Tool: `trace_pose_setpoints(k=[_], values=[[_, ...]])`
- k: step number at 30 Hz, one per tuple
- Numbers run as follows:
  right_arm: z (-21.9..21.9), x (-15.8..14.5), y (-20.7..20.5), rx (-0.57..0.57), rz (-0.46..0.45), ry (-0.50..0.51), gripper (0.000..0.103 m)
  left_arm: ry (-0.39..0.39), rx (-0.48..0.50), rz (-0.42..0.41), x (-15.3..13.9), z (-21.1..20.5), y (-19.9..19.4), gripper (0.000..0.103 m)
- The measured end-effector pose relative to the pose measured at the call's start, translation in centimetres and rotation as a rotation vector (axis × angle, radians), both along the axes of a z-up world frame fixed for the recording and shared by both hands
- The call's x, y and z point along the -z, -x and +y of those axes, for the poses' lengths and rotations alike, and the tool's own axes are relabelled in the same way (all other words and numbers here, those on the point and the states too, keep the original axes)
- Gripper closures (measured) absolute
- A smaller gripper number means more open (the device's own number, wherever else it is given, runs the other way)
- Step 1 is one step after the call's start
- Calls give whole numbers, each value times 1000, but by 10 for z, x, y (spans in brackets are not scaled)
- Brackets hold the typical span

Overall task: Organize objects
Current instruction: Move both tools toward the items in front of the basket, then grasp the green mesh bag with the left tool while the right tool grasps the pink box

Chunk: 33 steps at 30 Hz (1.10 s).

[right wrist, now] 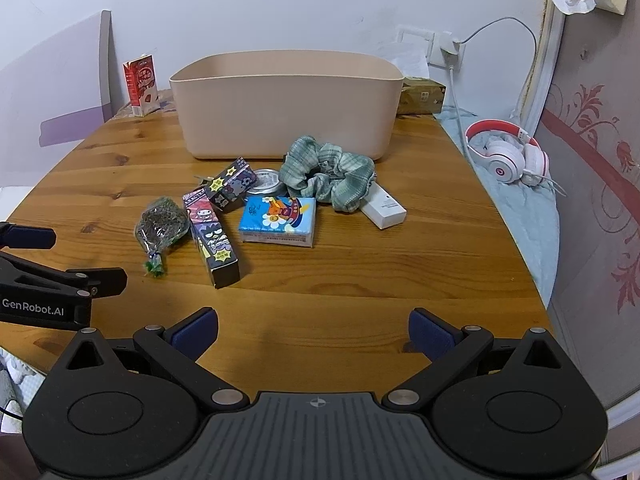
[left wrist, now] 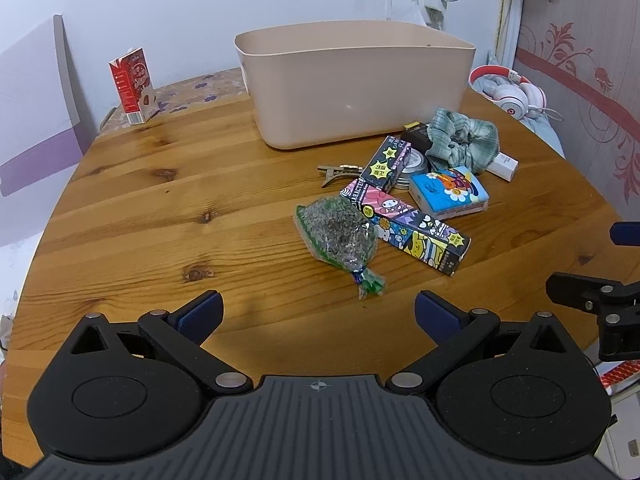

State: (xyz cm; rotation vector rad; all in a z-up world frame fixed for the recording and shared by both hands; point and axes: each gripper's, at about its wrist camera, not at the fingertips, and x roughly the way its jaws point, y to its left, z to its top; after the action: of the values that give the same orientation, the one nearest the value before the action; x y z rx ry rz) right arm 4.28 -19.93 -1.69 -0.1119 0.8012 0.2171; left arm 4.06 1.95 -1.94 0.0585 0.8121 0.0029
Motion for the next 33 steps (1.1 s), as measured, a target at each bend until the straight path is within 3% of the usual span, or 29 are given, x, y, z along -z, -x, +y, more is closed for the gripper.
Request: trace_pose_setpoints(k=[24,29,31,33], values=[[38,42,-63,-126,117,-70,3,104,-37,52,25,21,-69,1],[44,44,-72,-149,110,-96,4,129,-6,60,30,23,-75,19],[46,43,-74,-156,103,-96,9,114,12,49,30,22,-77,28],[49,42,-76,-167,91,-93,20,109,24,39,29,22,-78,36]])
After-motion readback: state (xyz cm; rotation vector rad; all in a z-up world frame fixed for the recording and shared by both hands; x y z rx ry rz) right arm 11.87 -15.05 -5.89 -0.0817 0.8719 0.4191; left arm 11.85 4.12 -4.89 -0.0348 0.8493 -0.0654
